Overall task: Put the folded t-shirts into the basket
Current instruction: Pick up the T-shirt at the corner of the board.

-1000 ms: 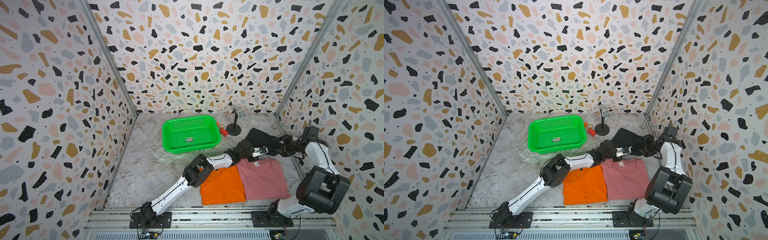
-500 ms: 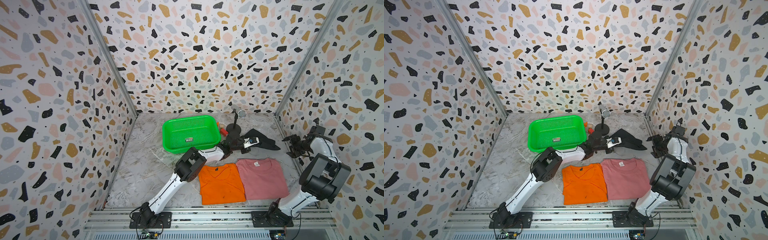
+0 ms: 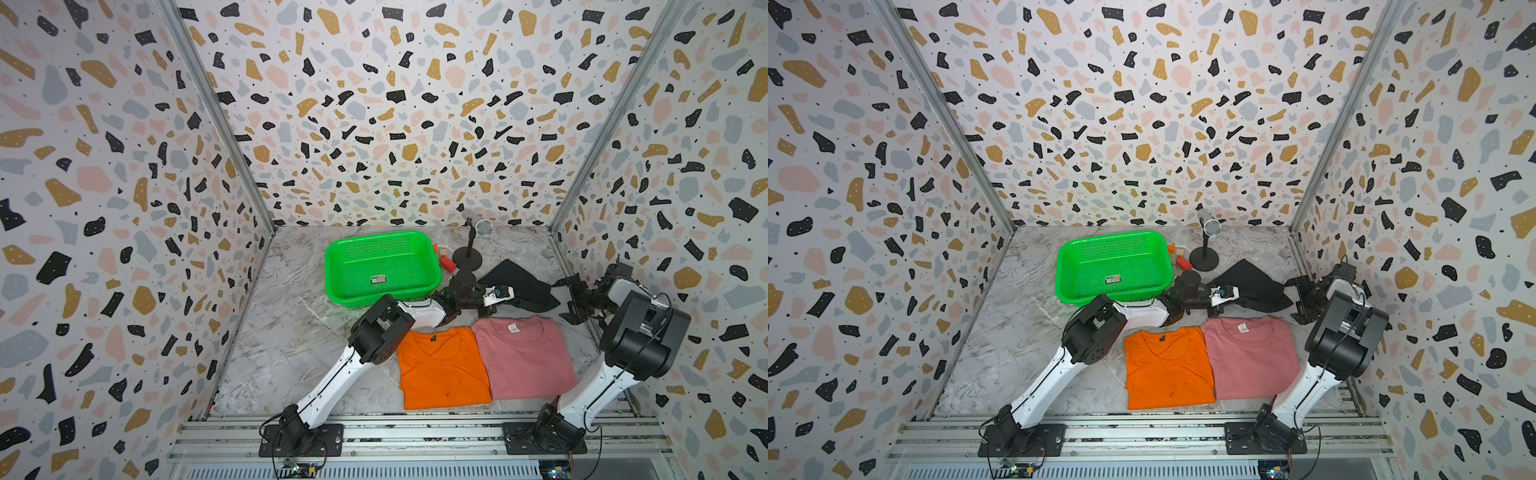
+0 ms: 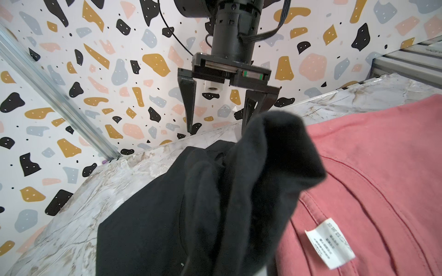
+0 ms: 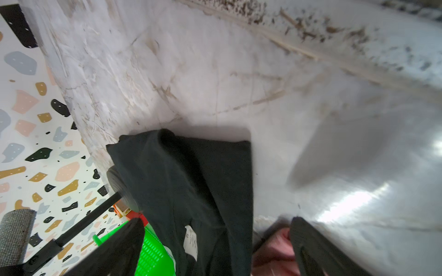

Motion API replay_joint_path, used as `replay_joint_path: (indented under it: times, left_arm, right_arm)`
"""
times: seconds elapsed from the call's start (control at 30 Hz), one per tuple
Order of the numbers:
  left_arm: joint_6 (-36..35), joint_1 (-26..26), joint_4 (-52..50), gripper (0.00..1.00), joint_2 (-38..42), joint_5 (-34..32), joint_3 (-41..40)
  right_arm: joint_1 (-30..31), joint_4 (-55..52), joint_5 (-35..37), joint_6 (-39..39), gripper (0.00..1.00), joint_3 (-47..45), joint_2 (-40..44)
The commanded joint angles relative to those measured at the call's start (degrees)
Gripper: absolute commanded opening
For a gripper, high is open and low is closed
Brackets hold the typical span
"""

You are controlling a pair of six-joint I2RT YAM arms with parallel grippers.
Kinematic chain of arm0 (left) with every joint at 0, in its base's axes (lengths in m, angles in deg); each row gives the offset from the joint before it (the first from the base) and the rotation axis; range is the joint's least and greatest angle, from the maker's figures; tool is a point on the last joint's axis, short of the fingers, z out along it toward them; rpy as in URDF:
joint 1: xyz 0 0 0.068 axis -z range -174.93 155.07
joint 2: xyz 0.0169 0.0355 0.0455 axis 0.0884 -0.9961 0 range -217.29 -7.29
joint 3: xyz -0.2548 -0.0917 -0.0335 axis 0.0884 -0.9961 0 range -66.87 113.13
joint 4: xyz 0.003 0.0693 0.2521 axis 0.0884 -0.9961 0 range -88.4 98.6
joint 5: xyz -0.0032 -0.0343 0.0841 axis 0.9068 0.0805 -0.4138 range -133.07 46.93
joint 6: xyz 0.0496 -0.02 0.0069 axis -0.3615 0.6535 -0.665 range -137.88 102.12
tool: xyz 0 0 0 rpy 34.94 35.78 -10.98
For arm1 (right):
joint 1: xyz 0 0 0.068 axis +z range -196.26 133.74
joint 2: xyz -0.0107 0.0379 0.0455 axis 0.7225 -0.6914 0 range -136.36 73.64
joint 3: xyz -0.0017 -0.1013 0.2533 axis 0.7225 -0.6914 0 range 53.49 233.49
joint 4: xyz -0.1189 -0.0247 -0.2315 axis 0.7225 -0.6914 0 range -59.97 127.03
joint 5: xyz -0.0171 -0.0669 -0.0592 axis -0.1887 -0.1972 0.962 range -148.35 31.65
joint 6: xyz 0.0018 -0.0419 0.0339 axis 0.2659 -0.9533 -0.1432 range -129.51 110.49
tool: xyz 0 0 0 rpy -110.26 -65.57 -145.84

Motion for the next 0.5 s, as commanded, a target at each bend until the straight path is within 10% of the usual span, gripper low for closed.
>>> replay_joint_path:
  times: [0.0,0.47]
  left_arm:
    - [-0.5,-0.4,4.8,0.09,3.1,1.7,0.1]
    - [1.7,-0.4,4.6,0.09,3.7,0.4,1.5]
  right_arm:
    - [0.3,1.1,-1.5,2.3,0.99,1.0,-0.1]
    - [4.8,-4.2,2.8,3.6,0.94,6.7,-1.8]
